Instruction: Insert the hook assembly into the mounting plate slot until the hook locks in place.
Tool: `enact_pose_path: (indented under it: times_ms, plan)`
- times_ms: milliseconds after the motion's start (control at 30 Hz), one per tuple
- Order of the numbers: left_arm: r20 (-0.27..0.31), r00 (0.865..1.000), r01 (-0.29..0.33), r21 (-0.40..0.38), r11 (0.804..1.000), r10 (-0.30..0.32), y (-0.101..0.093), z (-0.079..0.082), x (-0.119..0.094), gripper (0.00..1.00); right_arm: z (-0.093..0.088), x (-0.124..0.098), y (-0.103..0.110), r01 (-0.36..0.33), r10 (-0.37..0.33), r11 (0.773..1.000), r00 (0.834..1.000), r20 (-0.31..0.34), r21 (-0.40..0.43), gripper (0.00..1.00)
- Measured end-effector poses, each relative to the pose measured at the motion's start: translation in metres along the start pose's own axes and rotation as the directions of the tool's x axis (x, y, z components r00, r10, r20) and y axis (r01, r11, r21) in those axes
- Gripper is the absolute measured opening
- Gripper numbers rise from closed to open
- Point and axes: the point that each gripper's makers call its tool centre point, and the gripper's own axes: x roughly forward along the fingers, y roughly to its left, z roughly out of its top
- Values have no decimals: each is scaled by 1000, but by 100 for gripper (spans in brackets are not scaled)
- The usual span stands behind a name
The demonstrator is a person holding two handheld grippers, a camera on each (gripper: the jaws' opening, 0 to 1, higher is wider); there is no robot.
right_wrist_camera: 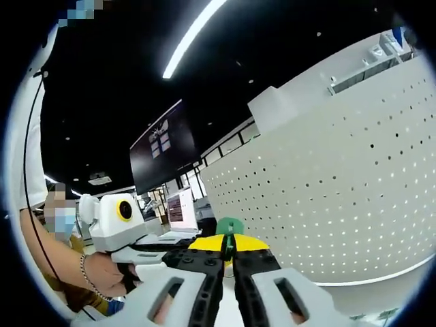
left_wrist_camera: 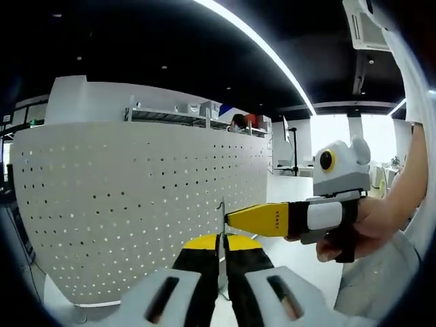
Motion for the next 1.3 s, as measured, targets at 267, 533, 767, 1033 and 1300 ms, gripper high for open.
enact_pose_path:
  times_ms: [267, 533, 767, 1033, 1300]
  plan:
    - [0, 1000, -2, 5, 1000, 2, 0, 0, 2, 3, 1, 0, -1, 1, -1, 1000, 1000, -13, -4, 0]
    - [-72, 997, -10, 17, 1000, 11, 0, -16, 3, 43, 7, 0, 0, -8, 8, 1000, 1000, -18, -4, 0]
    - [-132, 990, -51, 34, 998, 55, 2, -32, 5, 86, 10, 0, 1, -11, 10, 1000, 1000, -17, -2, 0]
    - [-134, 989, -50, 54, 997, 57, 2, -35, 4, 99, 11, 0, -1, -1, 1, 1000, 1000, -15, 6, 0]
    - [-131, 989, -66, 41, 997, 71, 5, -36, 2, 96, 19, 2, -9, 41, -43, 998, 999, -25, -55, 0]
